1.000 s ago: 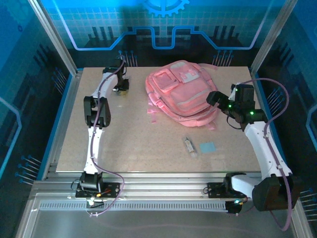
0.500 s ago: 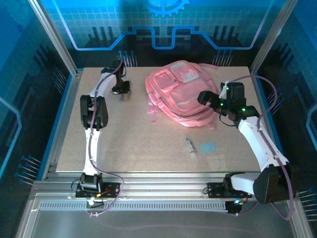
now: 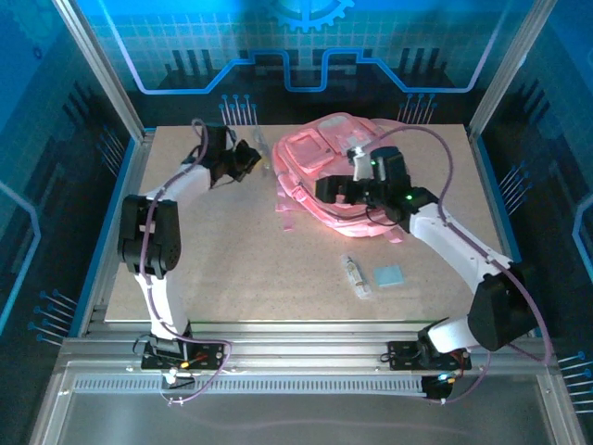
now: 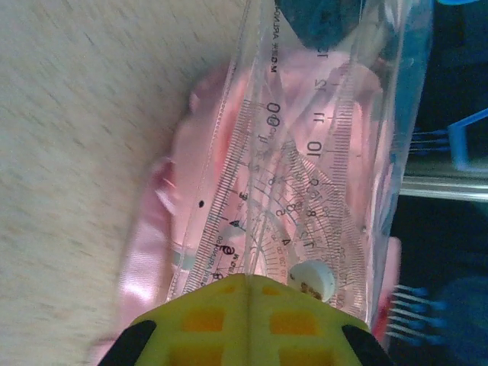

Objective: Pack books, pencil case, and school supplies into a backpack

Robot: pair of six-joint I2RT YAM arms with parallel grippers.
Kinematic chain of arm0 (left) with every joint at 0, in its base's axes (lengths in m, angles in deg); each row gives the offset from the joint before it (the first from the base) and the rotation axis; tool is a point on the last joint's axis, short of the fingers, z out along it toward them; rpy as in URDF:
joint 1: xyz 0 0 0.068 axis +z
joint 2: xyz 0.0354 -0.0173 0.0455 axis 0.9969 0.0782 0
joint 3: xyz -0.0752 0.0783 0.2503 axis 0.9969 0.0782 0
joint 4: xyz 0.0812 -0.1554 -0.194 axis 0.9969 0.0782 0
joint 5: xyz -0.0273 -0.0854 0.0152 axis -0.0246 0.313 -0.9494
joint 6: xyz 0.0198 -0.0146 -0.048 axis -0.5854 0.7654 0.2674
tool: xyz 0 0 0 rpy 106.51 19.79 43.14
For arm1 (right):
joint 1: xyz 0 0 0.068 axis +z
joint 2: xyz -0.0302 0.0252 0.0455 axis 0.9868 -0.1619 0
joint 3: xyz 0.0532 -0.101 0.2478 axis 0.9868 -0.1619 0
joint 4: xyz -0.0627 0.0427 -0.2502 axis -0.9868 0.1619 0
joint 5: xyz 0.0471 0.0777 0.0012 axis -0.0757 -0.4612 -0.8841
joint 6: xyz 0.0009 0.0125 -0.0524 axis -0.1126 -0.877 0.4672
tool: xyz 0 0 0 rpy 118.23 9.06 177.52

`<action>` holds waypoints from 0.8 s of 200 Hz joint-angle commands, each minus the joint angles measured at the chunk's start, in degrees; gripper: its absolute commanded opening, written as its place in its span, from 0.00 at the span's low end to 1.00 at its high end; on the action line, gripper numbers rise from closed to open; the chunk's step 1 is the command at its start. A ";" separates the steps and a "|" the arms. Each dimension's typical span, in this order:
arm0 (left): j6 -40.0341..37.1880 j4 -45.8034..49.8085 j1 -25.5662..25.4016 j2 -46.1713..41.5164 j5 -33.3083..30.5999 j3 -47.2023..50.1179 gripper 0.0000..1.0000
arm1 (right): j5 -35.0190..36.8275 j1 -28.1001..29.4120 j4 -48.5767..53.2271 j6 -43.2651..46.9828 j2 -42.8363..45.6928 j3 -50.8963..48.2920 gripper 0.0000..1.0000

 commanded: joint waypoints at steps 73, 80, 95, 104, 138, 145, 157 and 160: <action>29.61 -25.26 -13.60 -12.20 -4.73 15.71 0.00 | 5.26 4.76 -14.51 14.29 -10.82 3.82 0.89; 29.94 -25.33 -14.25 -13.11 -4.97 16.29 0.00 | 5.83 4.80 -14.25 15.00 -11.53 4.16 0.87; 30.08 -25.02 -15.17 -14.89 -5.62 17.35 0.00 | 6.87 4.76 -13.98 16.12 -12.49 4.29 0.84; 30.09 -24.82 -15.52 -15.88 -6.04 17.96 0.00 | 7.67 4.67 -14.66 16.30 -12.77 3.91 0.81; 29.85 -23.34 -17.20 -18.42 -7.59 19.09 0.00 | 9.17 4.58 -19.77 15.28 -13.13 2.53 0.55; 29.96 -22.81 -17.44 -18.66 -7.78 19.33 0.00 | 9.61 4.56 -20.71 15.12 -12.86 2.29 0.50; 30.42 -23.25 -17.89 -18.78 -8.13 19.97 0.00 | 10.15 4.58 -22.23 14.92 -12.45 1.79 0.43; 30.69 -23.35 -17.97 -18.78 -8.13 20.21 0.00 | 10.18 4.58 -22.57 14.92 -12.31 1.68 0.41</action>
